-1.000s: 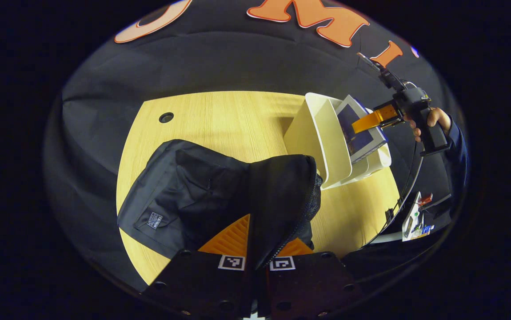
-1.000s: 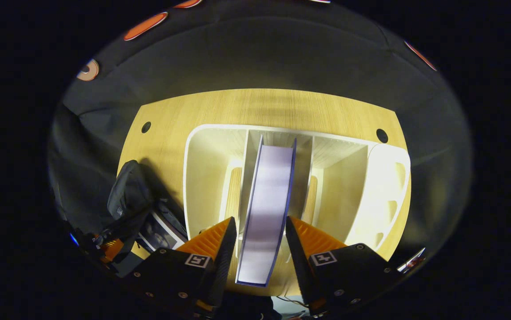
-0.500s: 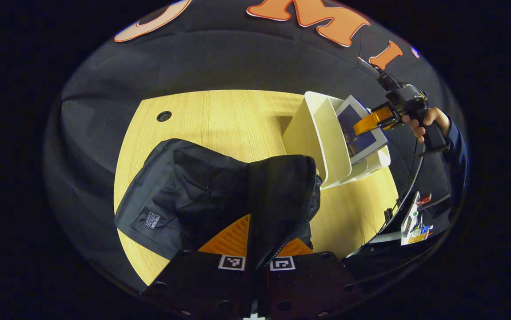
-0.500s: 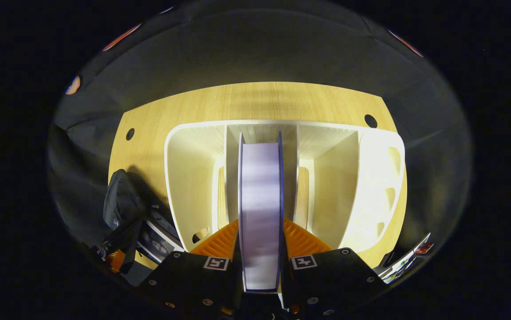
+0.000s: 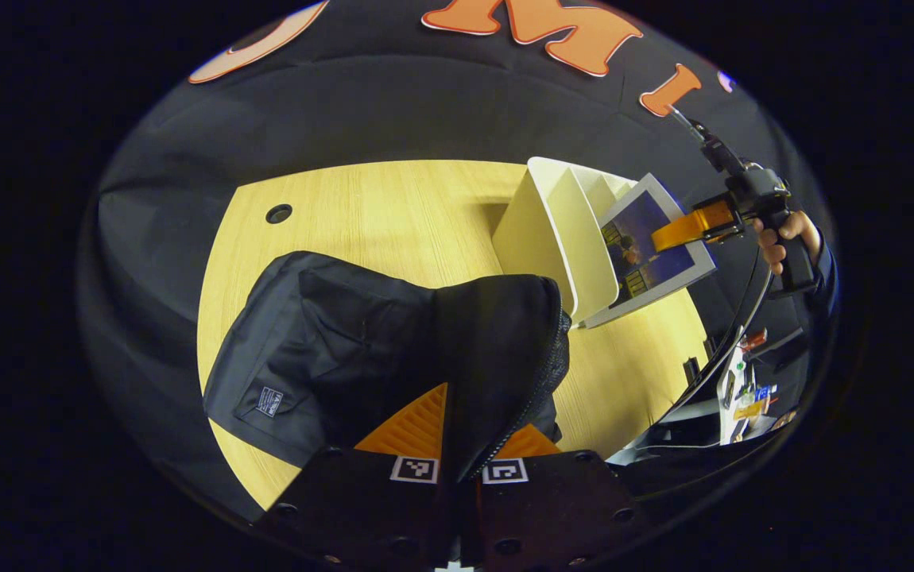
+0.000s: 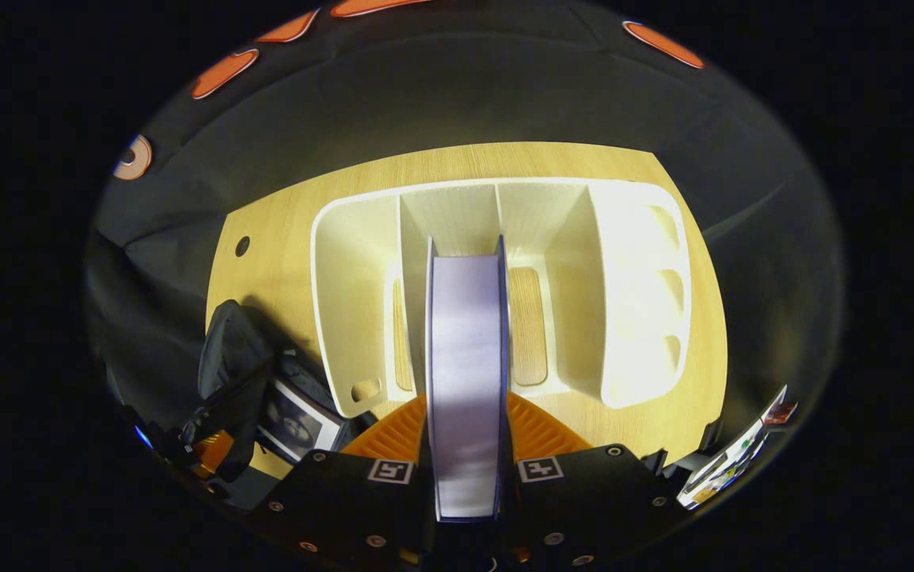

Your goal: Open the schoolbag, grab two books from the bookshelf and put them into the schoolbag.

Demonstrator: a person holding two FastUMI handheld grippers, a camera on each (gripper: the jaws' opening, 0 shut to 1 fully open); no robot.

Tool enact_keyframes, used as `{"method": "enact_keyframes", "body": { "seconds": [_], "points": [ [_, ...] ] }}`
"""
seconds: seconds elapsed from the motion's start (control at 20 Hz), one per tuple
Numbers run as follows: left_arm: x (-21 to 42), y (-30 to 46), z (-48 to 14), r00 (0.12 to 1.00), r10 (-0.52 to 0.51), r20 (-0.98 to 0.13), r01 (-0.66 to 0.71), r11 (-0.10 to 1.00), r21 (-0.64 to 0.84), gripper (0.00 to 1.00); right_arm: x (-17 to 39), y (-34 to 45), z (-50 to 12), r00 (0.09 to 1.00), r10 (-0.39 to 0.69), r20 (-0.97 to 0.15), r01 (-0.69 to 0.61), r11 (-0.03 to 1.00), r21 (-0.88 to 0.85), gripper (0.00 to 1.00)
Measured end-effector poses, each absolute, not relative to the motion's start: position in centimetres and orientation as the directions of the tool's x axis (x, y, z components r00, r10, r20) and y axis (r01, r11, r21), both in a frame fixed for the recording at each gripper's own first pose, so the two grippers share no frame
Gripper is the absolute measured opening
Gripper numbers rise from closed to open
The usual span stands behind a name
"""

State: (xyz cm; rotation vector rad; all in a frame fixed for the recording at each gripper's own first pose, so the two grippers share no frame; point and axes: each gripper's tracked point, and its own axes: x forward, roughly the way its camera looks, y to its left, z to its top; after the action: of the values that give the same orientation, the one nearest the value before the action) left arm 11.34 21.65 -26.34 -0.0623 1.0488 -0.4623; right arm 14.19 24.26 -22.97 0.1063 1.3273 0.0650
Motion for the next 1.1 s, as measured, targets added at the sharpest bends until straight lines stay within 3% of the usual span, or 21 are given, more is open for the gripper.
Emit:
{"method": "enact_keyframes", "body": {
  "seconds": [0.35, 1.1],
  "points": [
    [11.1, 21.5, -26.5, 0.395, -0.418, -0.818, 0.393, 0.882, -0.261, 0.04, 7.9, 22.7, -22.0, 0.249, 0.135, -0.959, 0.079, 0.984, 0.159, 0.33],
    [10.7, 21.4, -26.5, 0.377, -0.438, -0.816, 0.468, 0.85, -0.24, 0.03, -4.4, 24.6, -20.2, 0.312, 0.318, -0.895, 0.2, 0.899, 0.389, 0.33]
  ]
}}
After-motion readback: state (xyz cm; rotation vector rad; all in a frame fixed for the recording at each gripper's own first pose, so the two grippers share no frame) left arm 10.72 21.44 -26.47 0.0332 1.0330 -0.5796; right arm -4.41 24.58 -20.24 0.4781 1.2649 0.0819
